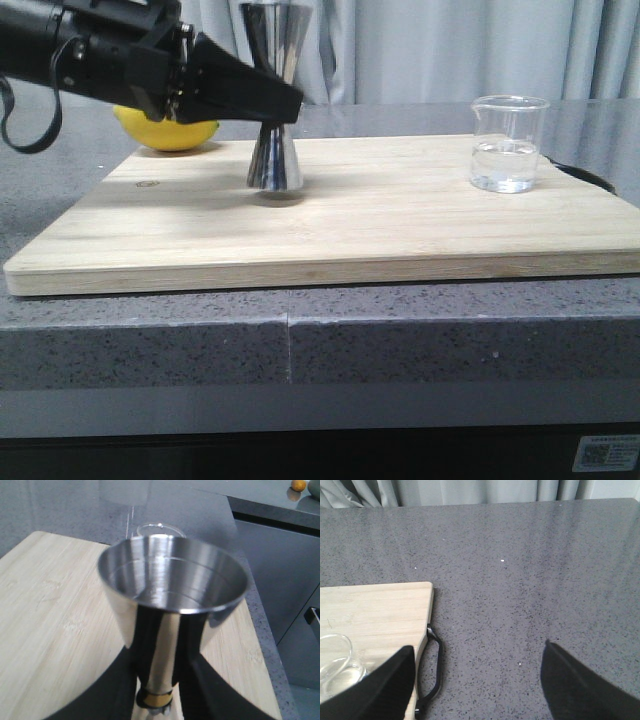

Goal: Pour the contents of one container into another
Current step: 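Slide the jigger with the left gripper toward the board center, then reach the right gripper to the glass beaker and grasp it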

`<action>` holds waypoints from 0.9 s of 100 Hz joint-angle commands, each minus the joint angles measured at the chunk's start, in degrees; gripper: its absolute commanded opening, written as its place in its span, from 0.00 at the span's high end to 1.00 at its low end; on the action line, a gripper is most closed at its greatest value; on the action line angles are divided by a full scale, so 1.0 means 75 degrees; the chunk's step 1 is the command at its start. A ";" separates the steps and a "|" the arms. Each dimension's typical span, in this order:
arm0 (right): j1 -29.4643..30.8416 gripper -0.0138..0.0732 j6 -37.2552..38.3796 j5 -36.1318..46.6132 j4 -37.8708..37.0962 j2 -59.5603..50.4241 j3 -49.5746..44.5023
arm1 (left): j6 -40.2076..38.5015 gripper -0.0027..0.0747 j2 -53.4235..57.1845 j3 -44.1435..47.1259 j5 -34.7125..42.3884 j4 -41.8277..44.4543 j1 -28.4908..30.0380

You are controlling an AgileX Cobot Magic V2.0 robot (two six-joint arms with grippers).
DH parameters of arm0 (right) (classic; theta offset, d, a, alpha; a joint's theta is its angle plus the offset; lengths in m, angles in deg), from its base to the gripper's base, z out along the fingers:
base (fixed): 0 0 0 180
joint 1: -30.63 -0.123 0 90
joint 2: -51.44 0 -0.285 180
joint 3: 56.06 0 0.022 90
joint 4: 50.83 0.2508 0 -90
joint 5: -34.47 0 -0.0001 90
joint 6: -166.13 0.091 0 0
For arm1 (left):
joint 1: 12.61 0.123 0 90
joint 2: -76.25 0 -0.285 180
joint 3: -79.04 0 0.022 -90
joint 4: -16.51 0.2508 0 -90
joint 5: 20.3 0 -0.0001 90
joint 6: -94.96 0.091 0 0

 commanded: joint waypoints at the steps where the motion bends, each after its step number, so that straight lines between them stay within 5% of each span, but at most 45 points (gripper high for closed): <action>1: -0.0013 0.29 -0.0054 0.0626 -0.0115 0.0005 0.0289 | -0.0238 0.79 0.0418 -0.0379 0.0469 -0.0416 -0.0071; 48: -0.0150 0.29 -0.0040 0.0610 0.0207 0.0005 0.0064 | -0.0252 0.82 0.0534 -0.0733 0.0788 -0.0384 -0.0134; 90: -0.1884 0.29 -0.0053 0.2302 0.0018 -0.0009 -0.1239 | -0.0252 0.82 0.0534 -0.0815 0.0968 -0.0384 -0.0134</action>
